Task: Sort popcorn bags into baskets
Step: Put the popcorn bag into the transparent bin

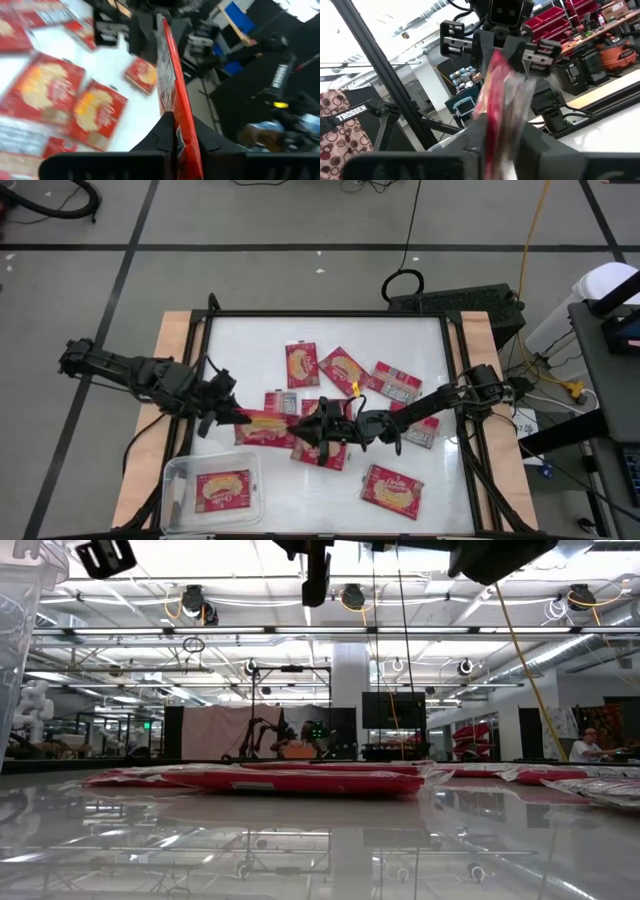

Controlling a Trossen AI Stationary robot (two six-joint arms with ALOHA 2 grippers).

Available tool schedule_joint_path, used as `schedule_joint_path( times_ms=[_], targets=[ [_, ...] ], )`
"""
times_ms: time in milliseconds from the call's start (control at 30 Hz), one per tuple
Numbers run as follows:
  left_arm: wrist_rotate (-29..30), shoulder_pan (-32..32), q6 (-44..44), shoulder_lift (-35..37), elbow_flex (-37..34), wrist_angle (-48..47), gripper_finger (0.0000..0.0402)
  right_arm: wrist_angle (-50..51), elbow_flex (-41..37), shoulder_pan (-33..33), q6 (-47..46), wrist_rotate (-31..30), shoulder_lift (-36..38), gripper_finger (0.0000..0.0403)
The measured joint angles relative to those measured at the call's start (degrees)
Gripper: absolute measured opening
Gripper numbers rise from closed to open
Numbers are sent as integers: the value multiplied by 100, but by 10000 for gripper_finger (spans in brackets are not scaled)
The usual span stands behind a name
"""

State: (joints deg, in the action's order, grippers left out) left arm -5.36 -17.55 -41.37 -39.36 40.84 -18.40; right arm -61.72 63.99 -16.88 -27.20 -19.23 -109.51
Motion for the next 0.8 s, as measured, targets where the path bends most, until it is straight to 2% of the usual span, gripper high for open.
schedule_joint_path(
  times_ms=[100, 333, 567, 800],
  targets=[
    [-17, -303, -358, 162, 0, -125, 19, 42, -34, -1, 80, 38, 47, 101],
    [162, -1455, -1317, 578, 0, -846, 19, 116, -423, 3, 167, 721, 185, 165],
    [1029, -2709, -2543, 507, 0, -1143, 26, 93, -1103, -1, 245, 732, 472, 184],
    [2472, -4057, -3804, 417, 0, -1471, 21, -166, -1721, -1, 253, 729, 788, 185]
  ],
)
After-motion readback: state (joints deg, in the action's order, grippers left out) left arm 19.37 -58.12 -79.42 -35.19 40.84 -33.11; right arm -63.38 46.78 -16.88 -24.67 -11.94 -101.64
